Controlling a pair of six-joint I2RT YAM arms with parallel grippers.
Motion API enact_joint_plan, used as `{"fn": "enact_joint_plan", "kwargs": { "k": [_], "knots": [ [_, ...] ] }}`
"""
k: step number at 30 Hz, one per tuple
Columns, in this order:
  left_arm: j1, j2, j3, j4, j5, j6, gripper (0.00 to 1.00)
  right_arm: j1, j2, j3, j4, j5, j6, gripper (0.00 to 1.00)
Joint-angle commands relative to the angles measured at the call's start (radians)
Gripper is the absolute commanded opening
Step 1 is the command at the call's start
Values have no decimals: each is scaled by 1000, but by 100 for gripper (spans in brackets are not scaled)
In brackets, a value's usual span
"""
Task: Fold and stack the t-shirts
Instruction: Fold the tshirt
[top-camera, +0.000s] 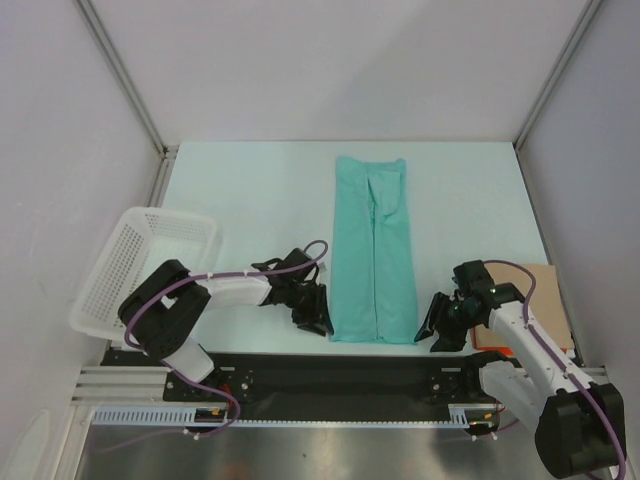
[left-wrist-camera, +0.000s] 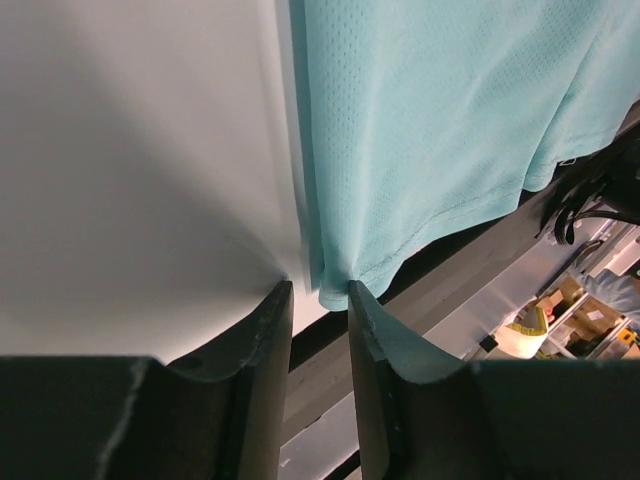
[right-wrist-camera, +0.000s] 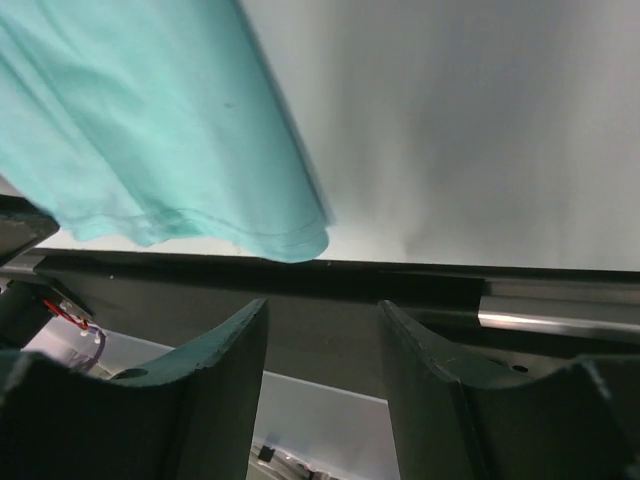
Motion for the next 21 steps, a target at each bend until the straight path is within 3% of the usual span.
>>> {"fn": "enact_joint_plan", "kwargs": {
  "k": [1, 8, 12, 21],
  "knots": [
    [-7, -15, -11, 45, -8, -34, 34, 1, -2, -38, 72, 1, 44, 53],
    [-7, 11, -25, 93, 21, -60, 34, 1, 53, -81, 188, 2, 35, 53],
    [-9, 25, -22, 108, 33, -66, 43, 0, 41, -81, 215, 9, 43, 53],
    [-18, 48, -42, 126, 35, -90, 41, 2, 98, -107, 280, -18, 55, 53]
  ]
}}
